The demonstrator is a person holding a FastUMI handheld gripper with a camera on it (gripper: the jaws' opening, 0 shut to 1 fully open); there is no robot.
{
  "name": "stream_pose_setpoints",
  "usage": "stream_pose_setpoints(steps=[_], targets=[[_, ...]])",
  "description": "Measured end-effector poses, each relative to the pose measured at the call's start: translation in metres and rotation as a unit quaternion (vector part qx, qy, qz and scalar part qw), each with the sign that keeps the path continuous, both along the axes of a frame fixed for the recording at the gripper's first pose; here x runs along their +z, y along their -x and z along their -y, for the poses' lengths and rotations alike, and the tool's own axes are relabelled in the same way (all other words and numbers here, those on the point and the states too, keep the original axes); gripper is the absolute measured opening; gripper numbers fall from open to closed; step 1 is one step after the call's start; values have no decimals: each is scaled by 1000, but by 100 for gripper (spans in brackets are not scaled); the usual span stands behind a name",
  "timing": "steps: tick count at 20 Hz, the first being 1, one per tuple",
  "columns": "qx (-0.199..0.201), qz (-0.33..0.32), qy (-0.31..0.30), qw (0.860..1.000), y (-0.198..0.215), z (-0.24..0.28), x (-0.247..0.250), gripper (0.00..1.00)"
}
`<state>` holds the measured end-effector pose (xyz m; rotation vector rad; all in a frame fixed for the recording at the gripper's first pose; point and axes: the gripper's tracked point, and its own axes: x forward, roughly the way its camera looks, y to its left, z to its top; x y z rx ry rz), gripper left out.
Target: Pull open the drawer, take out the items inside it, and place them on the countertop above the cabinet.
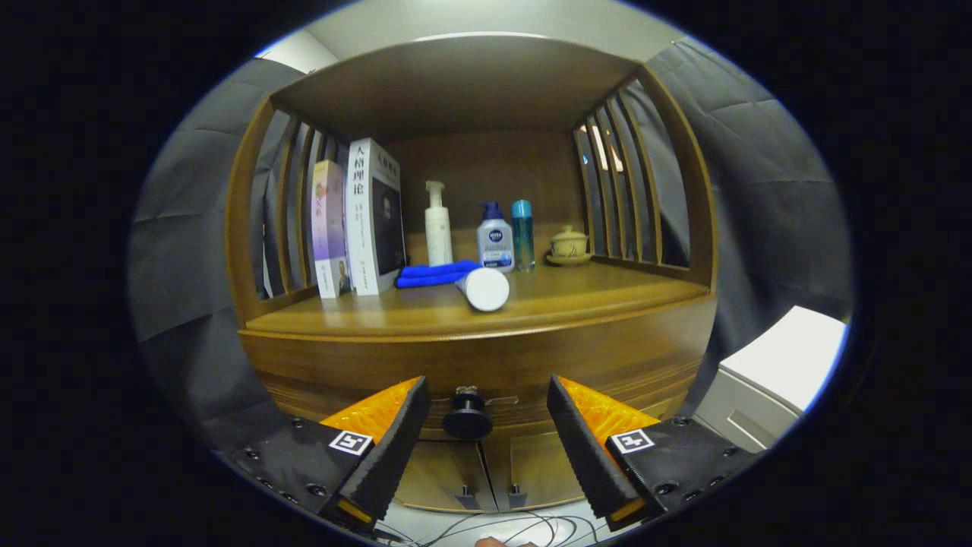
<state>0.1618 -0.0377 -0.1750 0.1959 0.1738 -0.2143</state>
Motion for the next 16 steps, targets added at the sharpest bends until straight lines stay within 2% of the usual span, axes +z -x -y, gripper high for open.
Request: stream_pose_setpoints(steps=[11,16], targets=[[35,110,-18,993,86,-4,148,98],[51,131,18,990,118,-2,196,98]])
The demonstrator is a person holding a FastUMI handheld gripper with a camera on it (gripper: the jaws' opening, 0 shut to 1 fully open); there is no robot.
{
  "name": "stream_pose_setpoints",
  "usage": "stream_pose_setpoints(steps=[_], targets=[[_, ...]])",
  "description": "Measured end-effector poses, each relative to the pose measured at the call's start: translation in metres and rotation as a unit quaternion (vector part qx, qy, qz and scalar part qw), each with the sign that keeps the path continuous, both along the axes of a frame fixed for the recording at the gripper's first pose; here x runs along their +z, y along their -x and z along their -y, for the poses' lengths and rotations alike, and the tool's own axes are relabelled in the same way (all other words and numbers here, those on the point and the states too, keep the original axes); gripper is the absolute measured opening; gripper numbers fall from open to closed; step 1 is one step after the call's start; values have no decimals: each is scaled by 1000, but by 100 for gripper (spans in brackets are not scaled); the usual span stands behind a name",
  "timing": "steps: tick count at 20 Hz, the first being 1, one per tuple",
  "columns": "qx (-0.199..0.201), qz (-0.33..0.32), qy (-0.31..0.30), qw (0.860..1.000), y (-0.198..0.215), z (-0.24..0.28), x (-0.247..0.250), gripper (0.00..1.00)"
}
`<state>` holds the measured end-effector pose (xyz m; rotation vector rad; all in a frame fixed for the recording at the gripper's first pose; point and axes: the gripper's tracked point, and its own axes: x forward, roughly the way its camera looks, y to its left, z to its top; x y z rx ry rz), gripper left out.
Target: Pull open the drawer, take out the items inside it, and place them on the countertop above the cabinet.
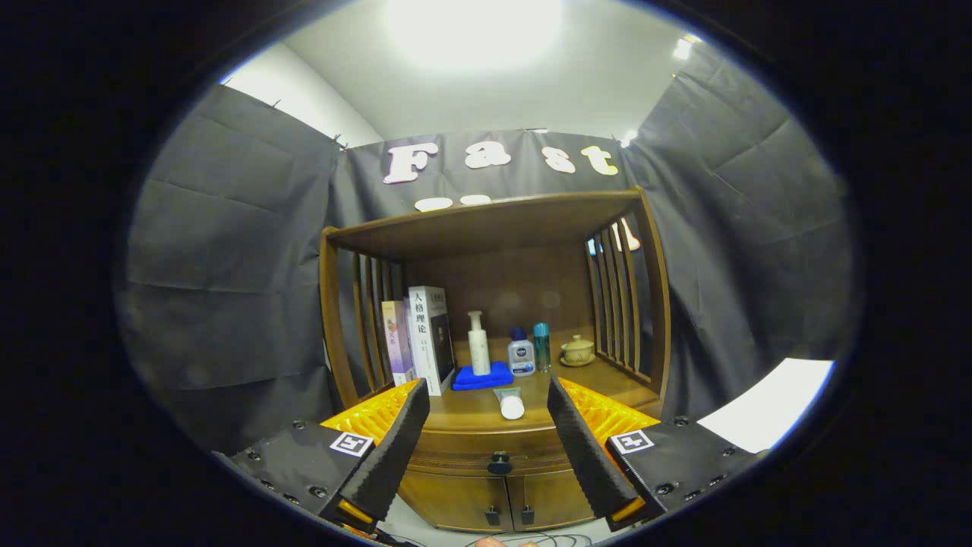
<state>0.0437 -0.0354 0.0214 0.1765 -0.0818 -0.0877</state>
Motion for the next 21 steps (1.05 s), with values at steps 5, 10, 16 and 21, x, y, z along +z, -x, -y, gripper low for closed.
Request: stream_pose_setpoints(steps=[5,10,16,21], targets=[[-11,22,25,999,20,3,31,98],[-15,21,11,1000,24,12,31,98],[-12,1,40,999,34,17,6,98],[-8,8,12,1000,39,24,4,98]])
